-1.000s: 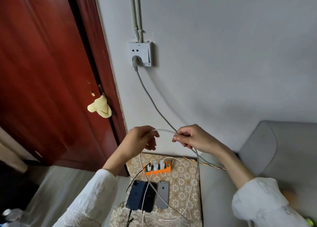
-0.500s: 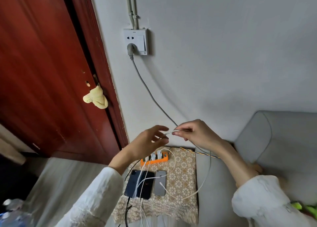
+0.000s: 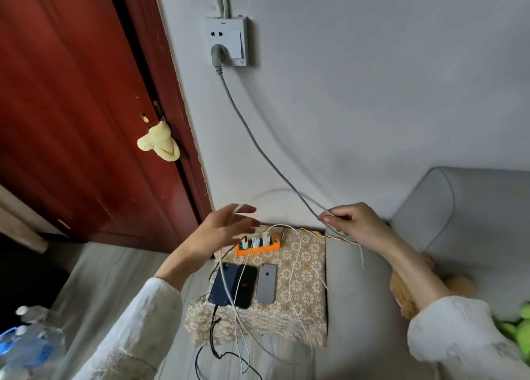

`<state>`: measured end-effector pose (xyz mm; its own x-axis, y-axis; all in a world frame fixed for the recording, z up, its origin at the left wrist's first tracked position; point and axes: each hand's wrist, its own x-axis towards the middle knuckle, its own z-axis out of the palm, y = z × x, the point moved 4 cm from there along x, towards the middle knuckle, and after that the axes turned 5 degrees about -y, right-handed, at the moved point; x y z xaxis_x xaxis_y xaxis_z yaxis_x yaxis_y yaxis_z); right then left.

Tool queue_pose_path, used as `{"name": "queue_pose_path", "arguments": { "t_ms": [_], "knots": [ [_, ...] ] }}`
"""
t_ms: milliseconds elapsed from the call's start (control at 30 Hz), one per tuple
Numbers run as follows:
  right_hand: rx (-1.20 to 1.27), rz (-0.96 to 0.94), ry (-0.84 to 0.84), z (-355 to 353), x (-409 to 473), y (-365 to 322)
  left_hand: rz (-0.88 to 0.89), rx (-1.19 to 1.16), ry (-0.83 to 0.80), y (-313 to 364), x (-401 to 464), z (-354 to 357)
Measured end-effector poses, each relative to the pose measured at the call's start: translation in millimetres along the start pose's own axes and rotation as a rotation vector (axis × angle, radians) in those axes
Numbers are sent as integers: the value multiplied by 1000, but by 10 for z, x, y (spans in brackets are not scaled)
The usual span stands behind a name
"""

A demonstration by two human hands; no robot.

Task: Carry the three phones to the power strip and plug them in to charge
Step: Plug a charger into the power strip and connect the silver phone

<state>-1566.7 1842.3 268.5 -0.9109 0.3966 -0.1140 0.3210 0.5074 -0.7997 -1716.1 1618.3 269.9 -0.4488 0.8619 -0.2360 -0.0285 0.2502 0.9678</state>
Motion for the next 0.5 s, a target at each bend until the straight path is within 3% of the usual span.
{"name": "queue_pose_path", "arguments": {
  "t_ms": [233,300,500],
  "knots": [
    [-417,-131,-113,484,-15,-202,-16,243,-197,-151,97,624],
    [-428,-141,-61,503,-35,-189,-40,225,-184,-236,114,668],
    [-259,-168,-20,575,-89,-128,8,465,-71,-324,165,640]
  ]
}}
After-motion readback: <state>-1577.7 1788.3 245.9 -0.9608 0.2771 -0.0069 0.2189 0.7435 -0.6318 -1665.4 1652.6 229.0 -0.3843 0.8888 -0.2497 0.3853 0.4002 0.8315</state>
